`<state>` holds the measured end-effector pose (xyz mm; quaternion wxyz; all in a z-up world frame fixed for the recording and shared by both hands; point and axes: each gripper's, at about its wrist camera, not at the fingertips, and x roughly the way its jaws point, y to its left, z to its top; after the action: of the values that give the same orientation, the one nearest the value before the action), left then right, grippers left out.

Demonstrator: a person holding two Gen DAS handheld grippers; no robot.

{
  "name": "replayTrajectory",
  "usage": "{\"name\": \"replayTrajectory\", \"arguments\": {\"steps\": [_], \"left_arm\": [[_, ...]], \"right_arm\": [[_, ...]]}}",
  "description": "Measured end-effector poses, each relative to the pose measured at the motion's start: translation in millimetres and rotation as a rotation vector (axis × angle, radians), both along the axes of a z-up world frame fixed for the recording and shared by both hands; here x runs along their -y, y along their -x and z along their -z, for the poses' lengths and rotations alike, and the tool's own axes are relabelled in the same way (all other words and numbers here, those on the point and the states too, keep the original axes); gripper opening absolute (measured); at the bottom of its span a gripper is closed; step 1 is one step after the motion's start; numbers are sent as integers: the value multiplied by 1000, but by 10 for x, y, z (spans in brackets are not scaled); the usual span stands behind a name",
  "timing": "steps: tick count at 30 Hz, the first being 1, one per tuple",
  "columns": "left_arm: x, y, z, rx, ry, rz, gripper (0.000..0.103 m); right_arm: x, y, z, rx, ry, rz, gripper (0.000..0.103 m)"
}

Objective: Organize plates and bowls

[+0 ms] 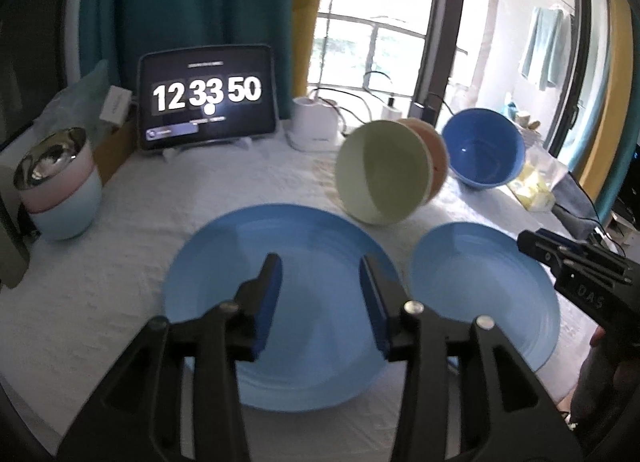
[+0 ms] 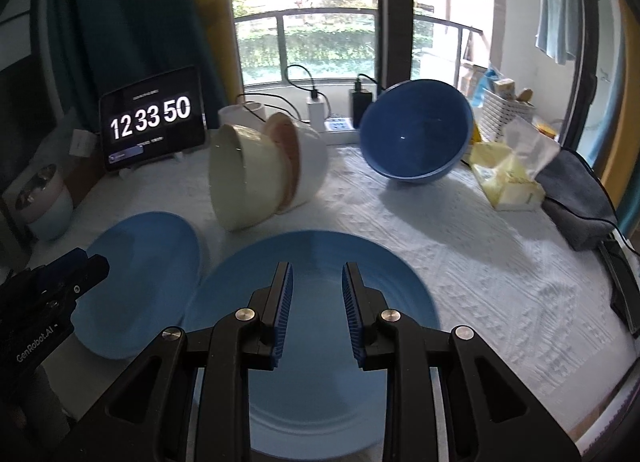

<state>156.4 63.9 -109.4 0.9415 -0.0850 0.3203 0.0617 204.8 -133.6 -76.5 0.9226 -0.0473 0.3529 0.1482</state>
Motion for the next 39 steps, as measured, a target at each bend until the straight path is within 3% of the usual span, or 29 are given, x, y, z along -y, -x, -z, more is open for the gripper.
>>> {"name": "replayTrajectory", "arguments": {"steps": [3, 5, 15, 24, 39], "left_arm": [[-157, 34, 2, -3, 0, -28, 43], [-247, 57, 4, -3, -5, -48, 43], [-642, 151, 118, -18, -69, -139, 44], [-888, 110, 324, -83, -21, -165, 44], [-945, -45, 527, -152, 10, -154, 44]], "right_arm": [[-117, -24, 3, -3, -8, -20, 29], [-211, -38, 5, -2, -14, -34, 37], [-629, -73, 86, -20, -5, -100, 38], [-878, -148, 239, -64, 9, -137, 38], [-1054, -342, 478, -120, 34, -165, 38]]}}
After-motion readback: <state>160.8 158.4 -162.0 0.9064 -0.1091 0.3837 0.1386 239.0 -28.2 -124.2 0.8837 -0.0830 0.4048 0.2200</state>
